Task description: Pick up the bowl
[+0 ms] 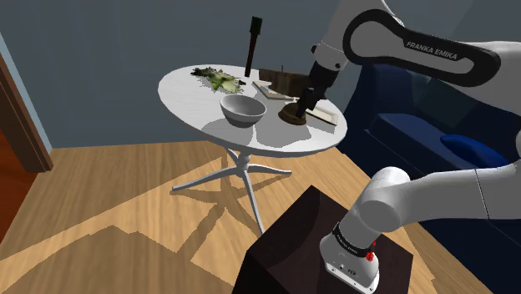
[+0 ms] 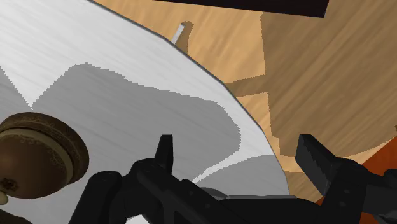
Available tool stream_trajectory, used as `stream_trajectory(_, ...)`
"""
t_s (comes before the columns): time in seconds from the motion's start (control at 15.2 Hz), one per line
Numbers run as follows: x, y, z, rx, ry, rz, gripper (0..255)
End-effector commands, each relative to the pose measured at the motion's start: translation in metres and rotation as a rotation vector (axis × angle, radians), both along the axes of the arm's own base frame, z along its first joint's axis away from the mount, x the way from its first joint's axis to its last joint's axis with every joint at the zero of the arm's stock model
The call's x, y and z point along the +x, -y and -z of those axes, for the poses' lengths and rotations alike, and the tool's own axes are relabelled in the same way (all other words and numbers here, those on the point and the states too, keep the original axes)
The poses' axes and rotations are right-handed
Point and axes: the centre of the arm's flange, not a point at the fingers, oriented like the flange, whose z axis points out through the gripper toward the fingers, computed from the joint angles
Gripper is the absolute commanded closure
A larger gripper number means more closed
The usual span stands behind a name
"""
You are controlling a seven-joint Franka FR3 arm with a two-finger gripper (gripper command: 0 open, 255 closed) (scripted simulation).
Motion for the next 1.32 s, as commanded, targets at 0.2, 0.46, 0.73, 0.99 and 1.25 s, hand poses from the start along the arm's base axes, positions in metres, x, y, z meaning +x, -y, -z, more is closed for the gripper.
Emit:
stream_trajectory(0.2,0.041,-0.015,0.002,-0.017,-0.026,-0.015,0)
stream_trajectory(0.46,0.096,-0.036,0.006,-0.040,-0.061,-0.036,0)
stream_trajectory(0.73,0.150,-0.058,0.013,-0.062,-0.095,-0.057,0)
stream_trajectory(0.99,0.204,-0.080,0.023,-0.085,-0.130,-0.077,0)
stream_trajectory(1.25,0.256,-0.104,0.034,-0.107,-0.164,-0.098,0)
